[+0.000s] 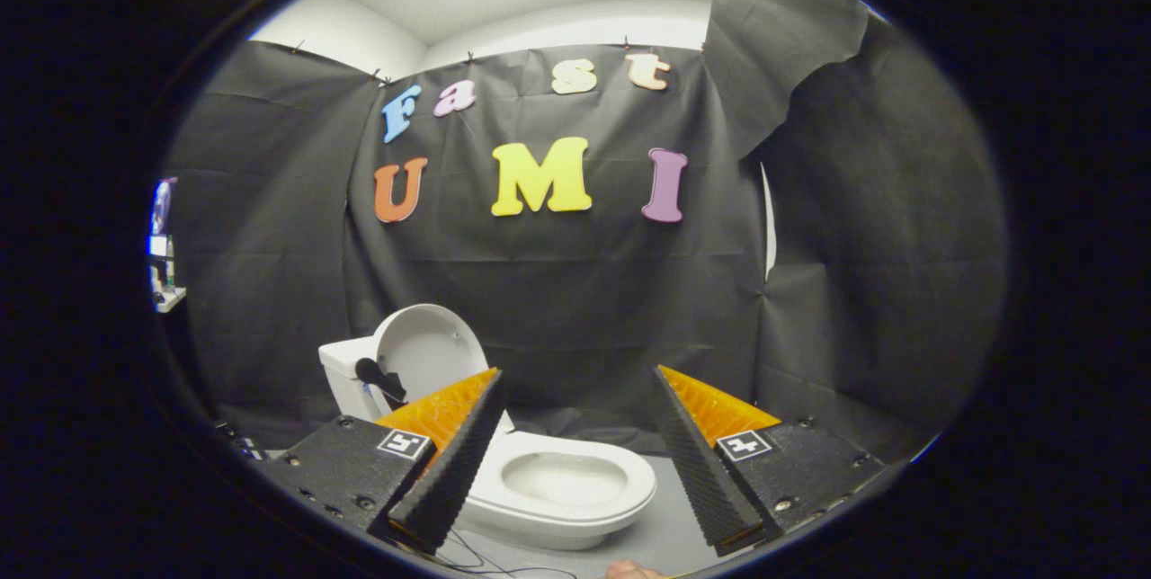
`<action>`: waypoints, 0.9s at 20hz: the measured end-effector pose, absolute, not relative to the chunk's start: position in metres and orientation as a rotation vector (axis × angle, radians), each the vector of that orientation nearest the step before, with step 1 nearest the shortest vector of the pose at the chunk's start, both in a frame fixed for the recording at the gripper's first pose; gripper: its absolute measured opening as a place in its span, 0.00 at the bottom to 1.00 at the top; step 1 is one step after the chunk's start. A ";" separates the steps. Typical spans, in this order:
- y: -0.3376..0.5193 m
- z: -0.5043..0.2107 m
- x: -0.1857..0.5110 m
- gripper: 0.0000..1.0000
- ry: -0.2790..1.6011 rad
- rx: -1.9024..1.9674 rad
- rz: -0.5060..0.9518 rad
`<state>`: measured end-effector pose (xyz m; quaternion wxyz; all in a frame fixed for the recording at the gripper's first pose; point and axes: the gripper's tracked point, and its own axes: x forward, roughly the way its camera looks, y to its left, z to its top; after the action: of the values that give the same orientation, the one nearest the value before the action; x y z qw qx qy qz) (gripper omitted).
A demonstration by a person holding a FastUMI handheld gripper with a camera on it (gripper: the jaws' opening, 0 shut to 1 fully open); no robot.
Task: Open the toilet lid.
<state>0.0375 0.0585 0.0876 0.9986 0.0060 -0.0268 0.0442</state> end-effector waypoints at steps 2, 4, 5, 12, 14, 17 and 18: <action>0.053 0.087 0.034 1.00 -0.065 0.022 0.088; 0.049 0.086 0.034 1.00 -0.074 0.031 0.080; 0.049 0.083 0.034 1.00 -0.069 0.036 0.079; 0.051 0.069 0.029 1.00 -0.052 0.029 0.095; 0.051 0.063 0.028 1.00 -0.042 0.023 0.098; 0.049 0.060 0.027 1.00 -0.039 0.023 0.098; 0.049 0.059 0.027 1.00 -0.042 0.022 0.098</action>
<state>0.0267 0.0490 0.0592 0.9985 0.0110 -0.0208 0.0491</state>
